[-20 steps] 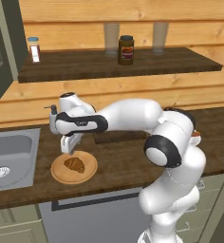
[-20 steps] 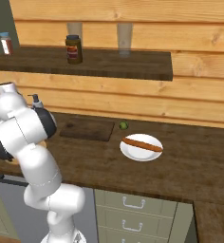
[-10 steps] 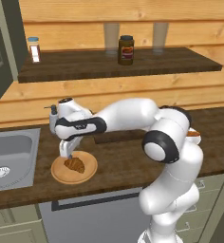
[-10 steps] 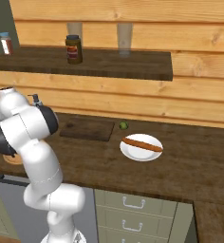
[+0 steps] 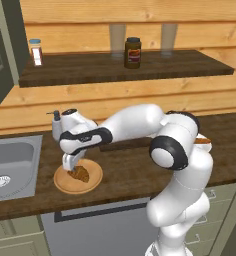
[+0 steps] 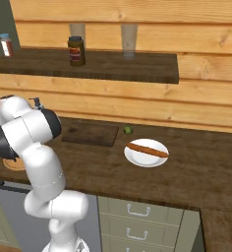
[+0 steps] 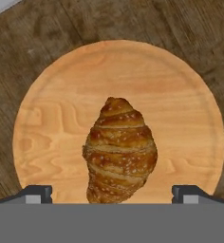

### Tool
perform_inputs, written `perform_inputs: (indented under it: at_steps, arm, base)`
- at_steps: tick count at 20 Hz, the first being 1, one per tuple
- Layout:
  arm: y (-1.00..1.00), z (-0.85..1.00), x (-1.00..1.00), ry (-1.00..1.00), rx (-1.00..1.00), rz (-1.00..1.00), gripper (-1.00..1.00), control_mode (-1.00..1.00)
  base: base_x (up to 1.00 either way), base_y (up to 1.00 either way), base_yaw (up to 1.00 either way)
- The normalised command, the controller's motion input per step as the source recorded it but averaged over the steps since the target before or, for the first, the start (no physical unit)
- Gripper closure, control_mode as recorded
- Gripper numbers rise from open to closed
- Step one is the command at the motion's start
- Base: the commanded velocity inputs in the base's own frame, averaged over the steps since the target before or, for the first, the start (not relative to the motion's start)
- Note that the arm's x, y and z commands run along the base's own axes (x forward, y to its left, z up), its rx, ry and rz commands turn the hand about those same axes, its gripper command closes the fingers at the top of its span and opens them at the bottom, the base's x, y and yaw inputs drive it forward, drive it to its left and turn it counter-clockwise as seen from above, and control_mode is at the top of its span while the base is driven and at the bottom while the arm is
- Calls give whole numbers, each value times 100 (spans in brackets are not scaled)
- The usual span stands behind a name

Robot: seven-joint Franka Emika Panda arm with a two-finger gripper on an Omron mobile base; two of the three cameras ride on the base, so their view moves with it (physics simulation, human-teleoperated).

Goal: From the different types of pastries on the counter, select a croissant and place it on the cutting board. Then retrieve a jar of jam from the cabinet and place it alongside the croissant on the cutting board.

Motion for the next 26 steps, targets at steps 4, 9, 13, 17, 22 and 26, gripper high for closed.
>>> perform_inputs:
  at_steps: [4,9,13,17,22,26]
  arm:
    - [0,-10,0,-4,0,-1,-100,-100]
    - [0,-11,-4,-2,0,-1,-100,-100]
    - [0,-17,-13,0,0,-2,-100,-100]
    - [-2,-21,-8,-2,0,-2,-100,-100]
    - [-15,-26,0,-6,0,0,-100,-100]
    - [-8,-26,-4,-2,0,0,-100,-100]
  base:
    - [0,0,0]
    - [0,0,0]
    - [0,0,0]
    - [0,0,0]
    - [0,0,0]
    - [0,0,0]
